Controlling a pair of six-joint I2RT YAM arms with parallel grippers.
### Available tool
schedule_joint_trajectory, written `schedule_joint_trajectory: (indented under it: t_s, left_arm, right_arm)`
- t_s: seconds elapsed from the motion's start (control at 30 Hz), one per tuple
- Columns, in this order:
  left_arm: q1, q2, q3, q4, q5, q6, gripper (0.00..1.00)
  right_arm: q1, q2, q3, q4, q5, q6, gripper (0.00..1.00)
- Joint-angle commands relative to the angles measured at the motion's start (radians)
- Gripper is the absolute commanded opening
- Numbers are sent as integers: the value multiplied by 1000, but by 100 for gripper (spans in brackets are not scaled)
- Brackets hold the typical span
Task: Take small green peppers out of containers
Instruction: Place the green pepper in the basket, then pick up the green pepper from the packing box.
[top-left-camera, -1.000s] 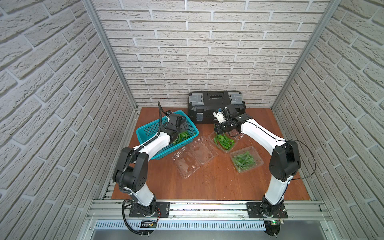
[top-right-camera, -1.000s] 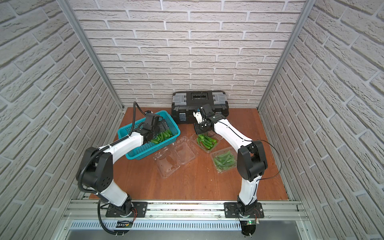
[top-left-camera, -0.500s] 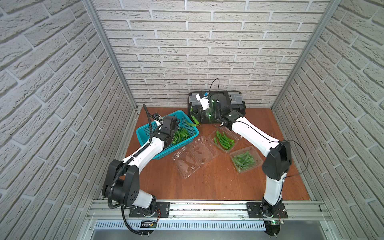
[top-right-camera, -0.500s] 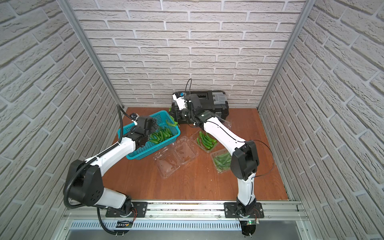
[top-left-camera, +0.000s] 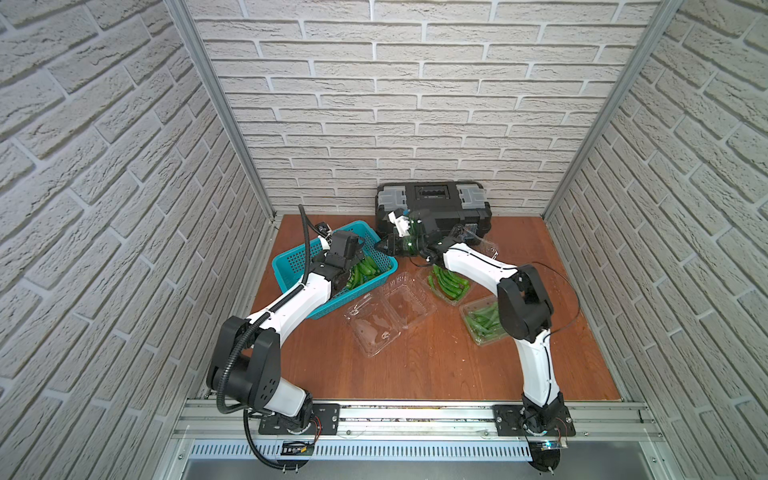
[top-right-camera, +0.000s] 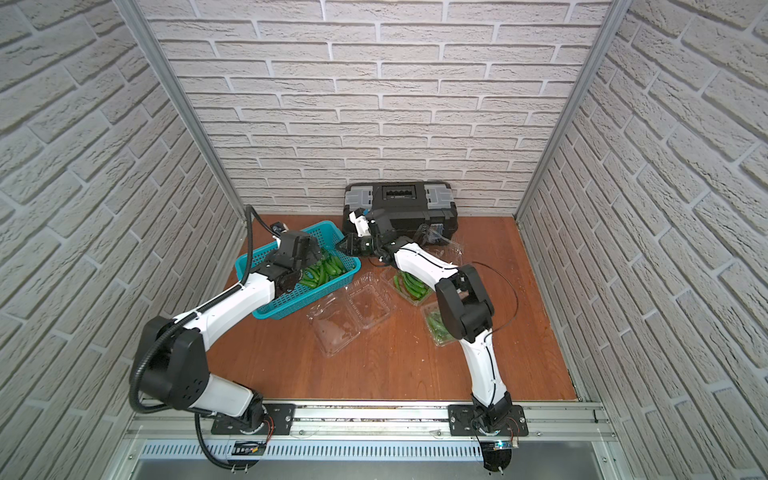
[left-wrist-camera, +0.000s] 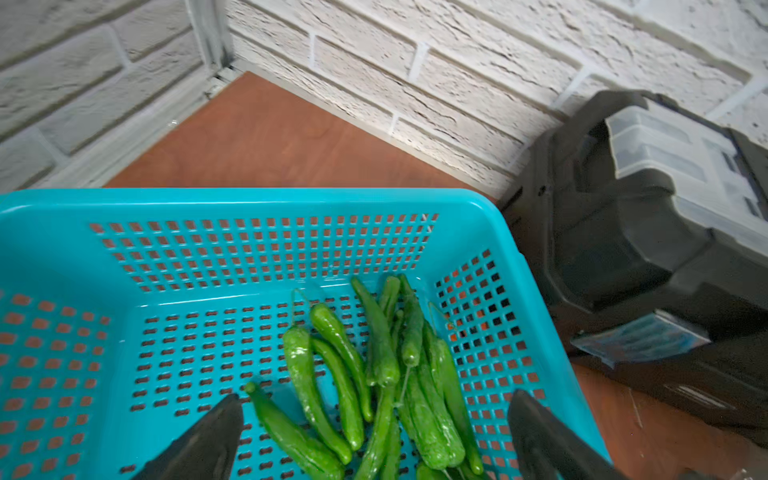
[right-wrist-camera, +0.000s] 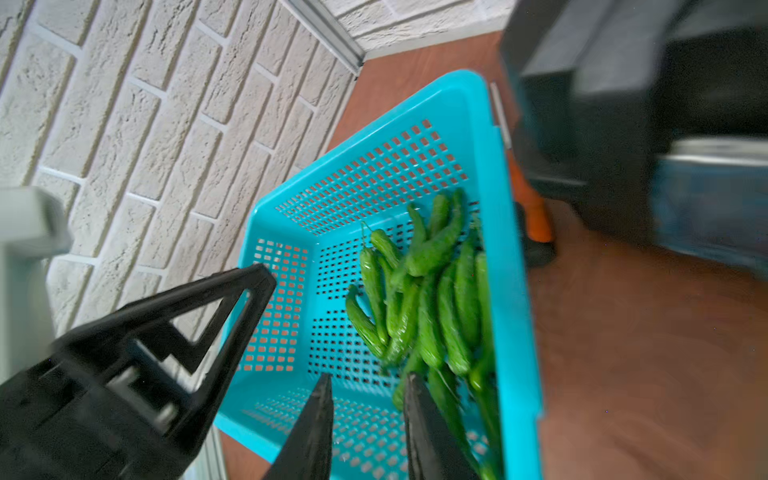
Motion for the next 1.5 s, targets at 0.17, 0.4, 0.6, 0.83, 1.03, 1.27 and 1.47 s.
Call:
schedule_joint_trajectory:
  t_s: [0.17, 0.4, 0.6, 0.83, 1.03, 1.27, 1.47]
  left_arm:
    - [-12, 108, 83, 48, 189, 38, 98]
    - [-14, 132, 95, 40, 209, 25, 98]
    - [-13, 132, 89, 37, 211, 15, 98]
    - [-11, 126, 88, 36, 208, 17, 98]
    - [-12, 126, 93, 33, 208, 23, 98]
    - [-11, 127, 95, 30, 207, 26, 98]
    - [-11, 126, 97, 38, 202, 23, 98]
  right_arm:
    - [-65, -236, -195, -323, 372, -204, 28]
    - [-93, -206, -246, -465, 399, -303, 25]
    - [-93, -137, -252, -488, 308, -343, 24]
    - [-93, -50, -204, -450, 297, -333, 25]
    - [-93, 35, -157, -447, 286, -328, 30]
    - [-90, 76, -162, -425, 277, -307, 24]
    - [-91, 7, -188, -400, 294, -302, 8]
